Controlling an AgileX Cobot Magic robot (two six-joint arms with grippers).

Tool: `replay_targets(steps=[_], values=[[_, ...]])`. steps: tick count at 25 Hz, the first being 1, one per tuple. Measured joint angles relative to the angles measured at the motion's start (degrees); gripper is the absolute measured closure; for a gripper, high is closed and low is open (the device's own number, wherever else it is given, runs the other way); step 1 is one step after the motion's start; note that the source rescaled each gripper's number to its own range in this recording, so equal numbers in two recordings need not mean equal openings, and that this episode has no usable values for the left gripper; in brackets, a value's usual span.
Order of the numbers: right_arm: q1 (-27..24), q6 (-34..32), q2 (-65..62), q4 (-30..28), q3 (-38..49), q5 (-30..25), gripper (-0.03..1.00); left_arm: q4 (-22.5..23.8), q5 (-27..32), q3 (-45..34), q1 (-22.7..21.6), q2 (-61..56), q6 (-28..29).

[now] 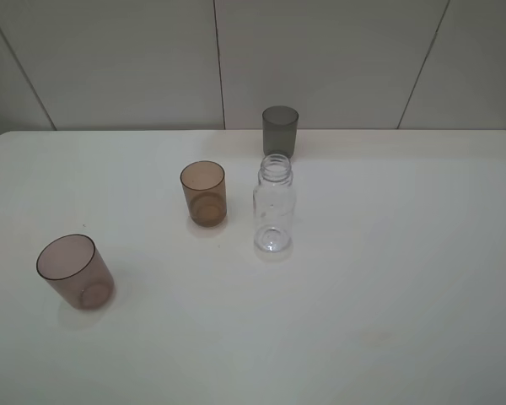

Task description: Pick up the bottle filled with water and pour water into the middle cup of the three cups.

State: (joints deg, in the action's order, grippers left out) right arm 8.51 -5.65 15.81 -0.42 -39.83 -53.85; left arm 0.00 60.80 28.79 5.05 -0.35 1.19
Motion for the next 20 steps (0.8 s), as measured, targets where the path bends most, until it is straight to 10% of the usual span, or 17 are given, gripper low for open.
replay_targets(steps=[7,20], values=[[0.0,0.8,-8.0,-2.7,0.0,-8.6,0.32,0.0,0.0,0.0,0.0,0.0,0.0],[0.0,7.3,-14.2,0.4,7.9,-8.6,0.32,0.0,0.0,0.0,0.0,0.0,0.0]])
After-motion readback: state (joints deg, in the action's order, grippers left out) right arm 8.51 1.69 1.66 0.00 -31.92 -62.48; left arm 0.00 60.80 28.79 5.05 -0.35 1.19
